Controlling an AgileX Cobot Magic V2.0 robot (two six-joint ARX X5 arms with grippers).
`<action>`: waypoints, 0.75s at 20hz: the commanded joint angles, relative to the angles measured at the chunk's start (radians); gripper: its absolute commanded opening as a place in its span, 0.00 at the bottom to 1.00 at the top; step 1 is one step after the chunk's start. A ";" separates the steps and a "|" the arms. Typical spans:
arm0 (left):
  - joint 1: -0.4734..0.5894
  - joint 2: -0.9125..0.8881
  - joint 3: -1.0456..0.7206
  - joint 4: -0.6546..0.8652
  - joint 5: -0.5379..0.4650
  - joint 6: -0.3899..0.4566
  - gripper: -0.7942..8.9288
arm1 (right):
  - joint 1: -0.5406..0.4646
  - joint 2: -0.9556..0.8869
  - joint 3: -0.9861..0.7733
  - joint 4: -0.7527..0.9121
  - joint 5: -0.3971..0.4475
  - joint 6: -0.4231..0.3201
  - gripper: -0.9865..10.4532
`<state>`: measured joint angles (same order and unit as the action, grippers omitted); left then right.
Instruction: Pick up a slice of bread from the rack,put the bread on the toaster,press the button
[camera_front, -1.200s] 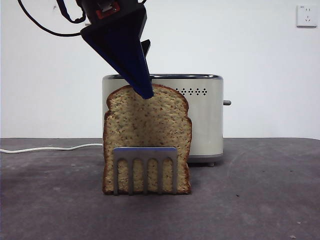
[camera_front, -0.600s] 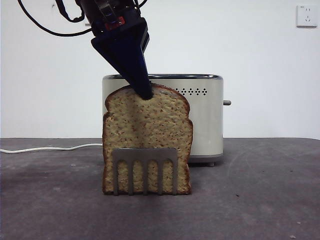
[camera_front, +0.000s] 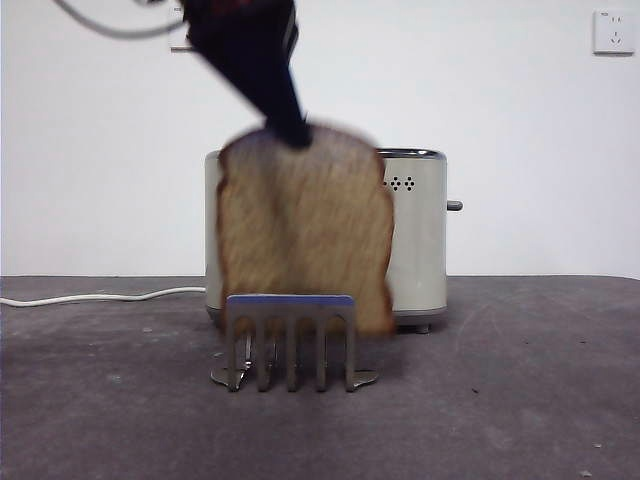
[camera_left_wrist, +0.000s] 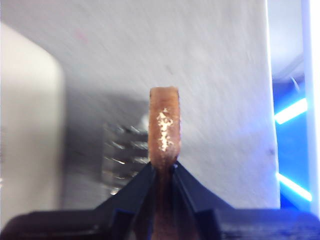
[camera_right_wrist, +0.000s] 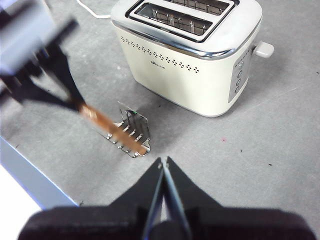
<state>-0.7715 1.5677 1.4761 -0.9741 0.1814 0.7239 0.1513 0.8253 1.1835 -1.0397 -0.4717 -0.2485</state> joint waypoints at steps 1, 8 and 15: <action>-0.002 -0.007 0.106 -0.064 0.002 0.010 0.07 | 0.003 0.000 -0.001 0.006 -0.001 -0.008 0.08; 0.006 -0.007 0.436 -0.091 -0.159 0.027 0.07 | 0.003 0.000 -0.001 0.005 -0.001 -0.007 0.08; 0.095 0.012 0.466 0.026 -0.175 0.119 0.07 | 0.003 0.000 -0.001 -0.004 -0.001 -0.007 0.08</action>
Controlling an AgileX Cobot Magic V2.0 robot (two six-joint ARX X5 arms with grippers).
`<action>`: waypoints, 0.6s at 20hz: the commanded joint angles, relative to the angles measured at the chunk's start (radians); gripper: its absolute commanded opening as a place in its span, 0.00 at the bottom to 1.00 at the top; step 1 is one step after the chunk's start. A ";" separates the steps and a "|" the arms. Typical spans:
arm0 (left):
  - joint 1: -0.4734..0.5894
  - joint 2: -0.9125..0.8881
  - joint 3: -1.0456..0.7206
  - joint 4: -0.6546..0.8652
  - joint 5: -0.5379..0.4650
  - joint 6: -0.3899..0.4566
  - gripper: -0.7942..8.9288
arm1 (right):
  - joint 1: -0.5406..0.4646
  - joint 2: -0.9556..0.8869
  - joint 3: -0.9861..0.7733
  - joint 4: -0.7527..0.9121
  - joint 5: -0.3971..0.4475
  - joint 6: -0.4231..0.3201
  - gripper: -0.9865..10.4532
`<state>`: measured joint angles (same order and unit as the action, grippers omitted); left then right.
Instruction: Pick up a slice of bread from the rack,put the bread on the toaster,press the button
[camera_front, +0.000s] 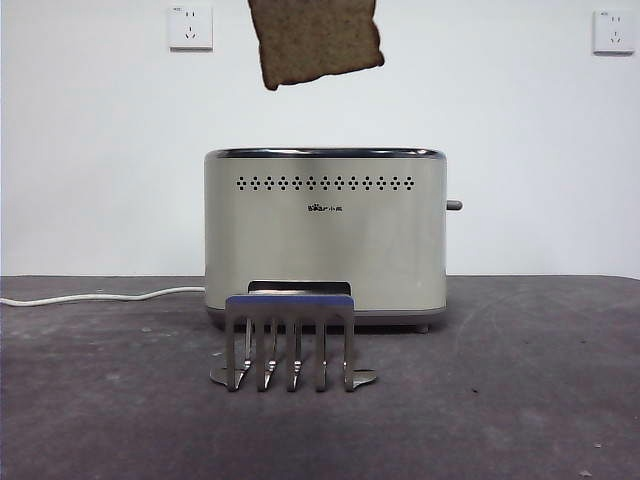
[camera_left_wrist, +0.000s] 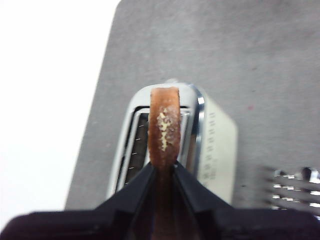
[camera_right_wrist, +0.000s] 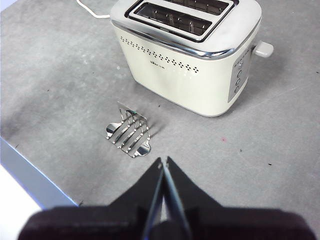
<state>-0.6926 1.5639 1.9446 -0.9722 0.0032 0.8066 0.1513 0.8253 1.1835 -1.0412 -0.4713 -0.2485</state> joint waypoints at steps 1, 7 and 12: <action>0.029 0.024 -0.003 0.035 0.005 0.037 0.07 | 0.003 0.000 -0.001 -0.004 -0.002 -0.007 0.08; 0.085 0.102 -0.003 0.036 0.079 0.082 0.07 | 0.003 0.000 -0.001 -0.009 -0.002 -0.007 0.08; 0.090 0.150 -0.003 0.033 0.099 0.116 0.07 | 0.003 0.000 -0.001 -0.010 -0.002 -0.007 0.08</action>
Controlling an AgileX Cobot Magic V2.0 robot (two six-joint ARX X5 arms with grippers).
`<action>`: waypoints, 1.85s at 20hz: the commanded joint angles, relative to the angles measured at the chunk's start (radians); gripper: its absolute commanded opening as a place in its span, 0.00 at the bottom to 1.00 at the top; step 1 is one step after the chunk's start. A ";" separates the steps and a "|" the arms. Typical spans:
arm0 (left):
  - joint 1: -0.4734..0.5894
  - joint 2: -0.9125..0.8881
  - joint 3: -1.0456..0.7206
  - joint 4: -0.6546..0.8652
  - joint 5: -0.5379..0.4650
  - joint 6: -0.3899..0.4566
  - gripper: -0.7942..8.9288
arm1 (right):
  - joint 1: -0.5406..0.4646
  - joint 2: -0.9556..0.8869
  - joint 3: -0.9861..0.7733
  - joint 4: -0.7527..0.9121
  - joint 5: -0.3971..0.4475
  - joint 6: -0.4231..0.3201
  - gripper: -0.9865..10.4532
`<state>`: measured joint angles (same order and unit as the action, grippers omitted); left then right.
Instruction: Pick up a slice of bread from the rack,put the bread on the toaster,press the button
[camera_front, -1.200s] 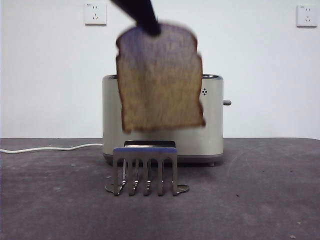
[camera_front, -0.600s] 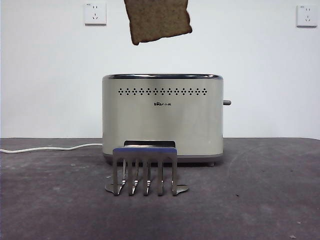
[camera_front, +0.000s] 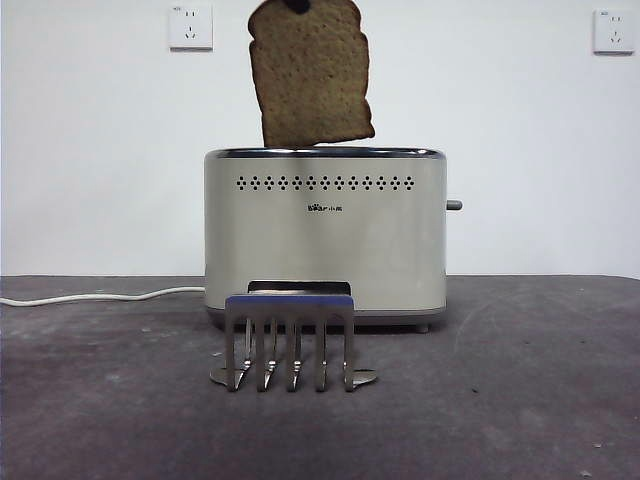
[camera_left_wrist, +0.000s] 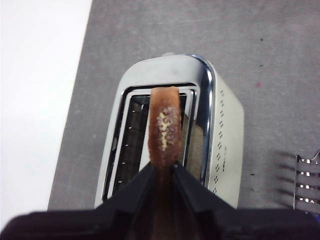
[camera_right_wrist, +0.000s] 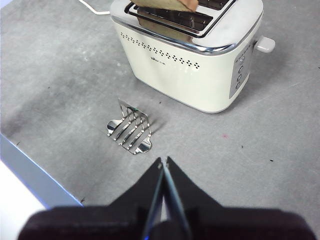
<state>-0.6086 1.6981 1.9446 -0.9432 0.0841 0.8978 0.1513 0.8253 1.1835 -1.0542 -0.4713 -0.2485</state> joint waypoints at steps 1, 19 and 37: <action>0.010 0.023 -0.003 0.003 0.032 0.030 0.07 | 0.003 0.000 -0.001 0.003 -0.002 -0.007 0.08; 0.074 0.215 -0.003 0.075 0.075 0.011 0.34 | 0.002 0.144 -0.001 0.089 -0.001 -0.006 0.08; 0.078 -0.039 0.001 0.121 0.079 -0.472 0.35 | -0.042 0.583 -0.001 0.824 -0.028 0.263 0.08</action>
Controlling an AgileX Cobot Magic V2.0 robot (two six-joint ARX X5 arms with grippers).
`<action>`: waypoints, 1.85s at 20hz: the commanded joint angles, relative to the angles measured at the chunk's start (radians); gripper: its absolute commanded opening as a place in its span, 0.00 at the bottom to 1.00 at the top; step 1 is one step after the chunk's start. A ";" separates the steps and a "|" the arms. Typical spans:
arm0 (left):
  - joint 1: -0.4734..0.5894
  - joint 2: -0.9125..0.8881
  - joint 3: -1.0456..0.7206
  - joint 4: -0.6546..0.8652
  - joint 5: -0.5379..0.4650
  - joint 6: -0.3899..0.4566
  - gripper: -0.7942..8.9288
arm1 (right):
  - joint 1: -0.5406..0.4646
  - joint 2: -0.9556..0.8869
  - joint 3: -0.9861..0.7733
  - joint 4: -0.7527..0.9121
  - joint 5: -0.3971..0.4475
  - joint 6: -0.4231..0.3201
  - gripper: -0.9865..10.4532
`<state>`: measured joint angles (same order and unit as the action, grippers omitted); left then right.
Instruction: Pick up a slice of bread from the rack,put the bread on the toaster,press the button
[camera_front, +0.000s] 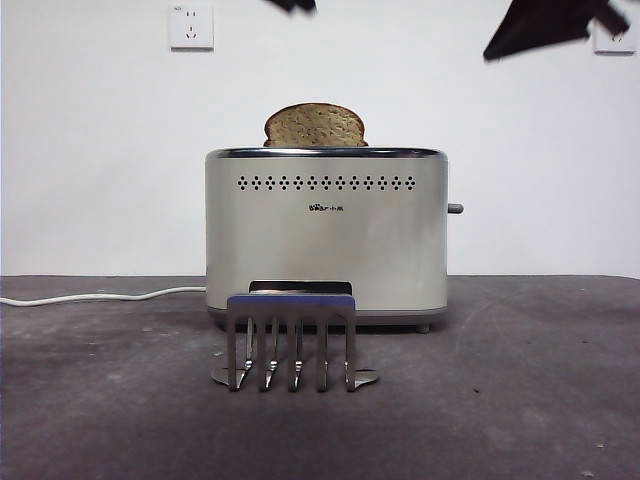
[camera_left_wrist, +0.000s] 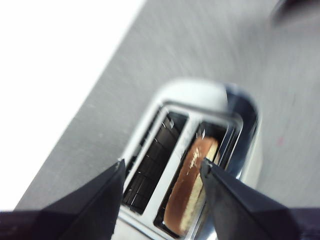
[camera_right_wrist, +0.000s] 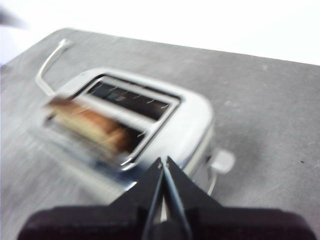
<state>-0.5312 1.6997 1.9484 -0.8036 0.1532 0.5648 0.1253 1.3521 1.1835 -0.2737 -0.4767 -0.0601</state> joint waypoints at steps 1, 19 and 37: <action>0.000 -0.078 -0.003 -0.031 0.016 -0.190 0.35 | -0.031 0.099 0.000 0.084 -0.075 0.115 0.08; -0.007 -0.354 -0.003 -0.117 0.219 -0.412 0.35 | -0.087 0.518 0.079 0.423 -0.309 0.433 0.07; -0.007 -0.354 -0.003 -0.134 0.218 -0.412 0.34 | -0.077 0.617 0.082 0.316 -0.266 0.320 0.07</action>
<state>-0.5350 1.3460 1.9484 -0.9417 0.3695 0.1627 0.0456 1.9438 1.2751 0.0631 -0.7563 0.2871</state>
